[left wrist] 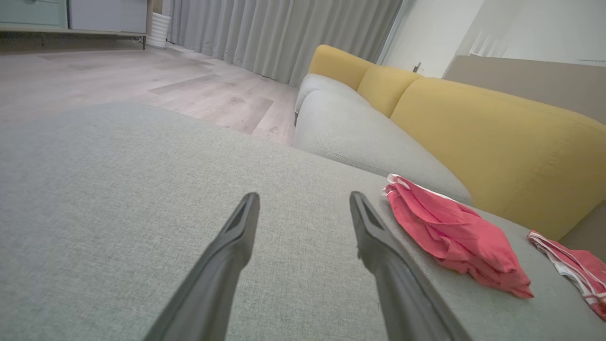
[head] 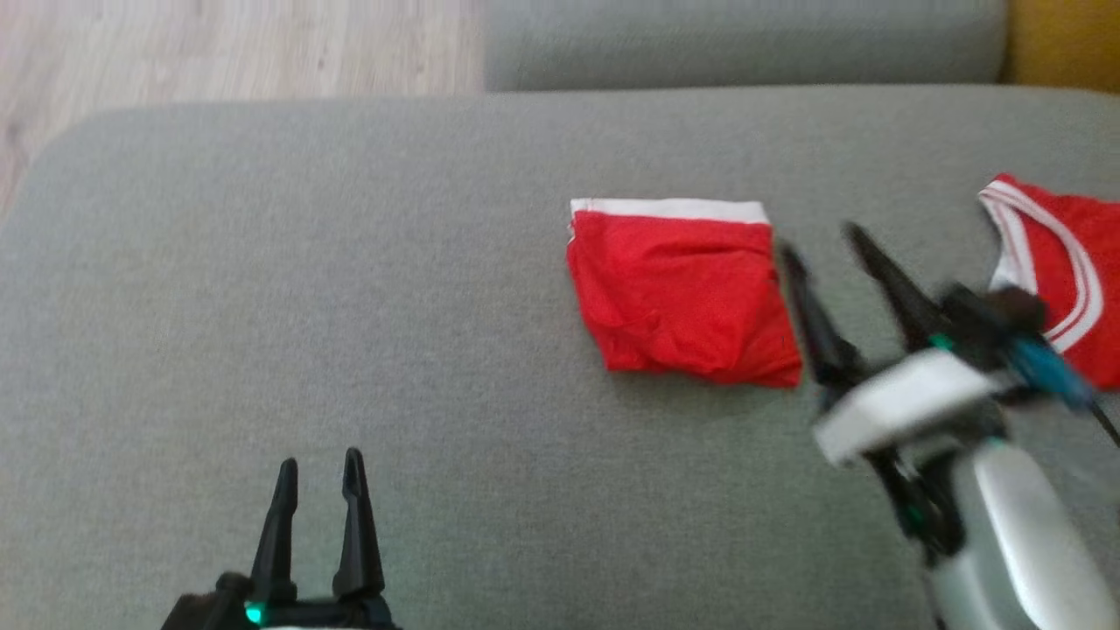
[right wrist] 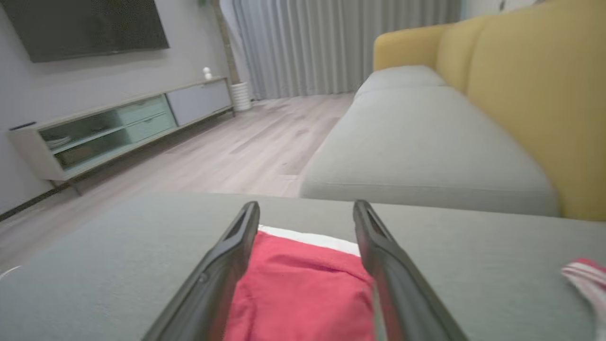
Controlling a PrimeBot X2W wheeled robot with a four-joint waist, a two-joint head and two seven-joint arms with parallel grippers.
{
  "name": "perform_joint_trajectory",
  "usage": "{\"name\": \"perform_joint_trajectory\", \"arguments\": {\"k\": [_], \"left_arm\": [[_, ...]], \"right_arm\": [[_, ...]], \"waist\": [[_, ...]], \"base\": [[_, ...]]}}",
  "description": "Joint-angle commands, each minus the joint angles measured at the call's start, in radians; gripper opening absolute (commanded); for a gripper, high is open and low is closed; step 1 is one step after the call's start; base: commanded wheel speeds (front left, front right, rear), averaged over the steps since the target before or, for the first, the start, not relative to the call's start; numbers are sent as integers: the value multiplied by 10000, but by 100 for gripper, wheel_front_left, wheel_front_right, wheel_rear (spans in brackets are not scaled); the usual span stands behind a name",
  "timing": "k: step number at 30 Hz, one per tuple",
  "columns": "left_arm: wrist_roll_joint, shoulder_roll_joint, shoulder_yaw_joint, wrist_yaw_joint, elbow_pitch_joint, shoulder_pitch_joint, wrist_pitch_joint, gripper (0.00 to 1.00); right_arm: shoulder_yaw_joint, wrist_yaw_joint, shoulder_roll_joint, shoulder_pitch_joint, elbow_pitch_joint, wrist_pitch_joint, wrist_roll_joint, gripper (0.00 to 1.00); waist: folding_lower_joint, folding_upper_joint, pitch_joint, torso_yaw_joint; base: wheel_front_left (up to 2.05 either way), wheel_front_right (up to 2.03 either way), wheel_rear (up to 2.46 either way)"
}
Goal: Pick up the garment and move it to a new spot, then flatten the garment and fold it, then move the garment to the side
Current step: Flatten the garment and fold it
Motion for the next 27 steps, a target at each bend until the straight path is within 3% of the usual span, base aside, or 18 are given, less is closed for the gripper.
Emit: {"name": "perform_joint_trajectory", "arguments": {"k": [1,5,10,16,17,18,19,20,25,27], "left_arm": [[91,-16,441,-41,-317,-112,-65,100],[226,-16,714,-176,-253,136,-65,100],[300,-16,1021,-281,-131,328,-65,100],[232,-16,1123,-287,-203,419,-65,100],[227,-16,1111,-291,-216,405,-65,100],[227,-16,1111,-291,-216,405,-65,100],[219,-16,1097,-294,-223,377,-65,100],[213,-16,1080,-296,-233,344,-65,100],[221,-16,971,-329,-192,126,-65,100],[208,-16,868,-336,-153,-18,-65,100]], "right_arm": [[-78,67,-172,-49,-495,-337,-248,100],[-891,67,-574,1074,-472,-1281,-922,100],[-1629,67,-512,2120,89,-2052,-1212,100],[-1564,67,-246,2015,412,-2455,-1267,100],[-1403,67,-264,1852,441,-2427,-1254,82],[-1403,67,-264,1852,441,-2427,-1254,82],[-1237,67,-289,1650,480,-2372,-1225,30],[-1048,67,-327,1414,521,-2300,-1191,0],[-126,67,-387,-43,1167,-1943,-1193,0],[420,67,-317,-875,2194,-1817,-1332,0]], "waist": [[1,0,-298,-139],[1,0,-666,-177],[1,0,-908,-137],[1,0,-813,-98],[1,0,-754,-70],[1,0,-754,-70],[1,0,-700,-31],[1,0,-635,18],[1,0,-297,338],[1,0,-80,567]], "base": [[0,0,0],[0,0,0],[0,0,0],[0,0,0],[0,0,0],[0,0,0],[0,0,0],[0,0,0],[0,0,0],[0,0,0]]}}
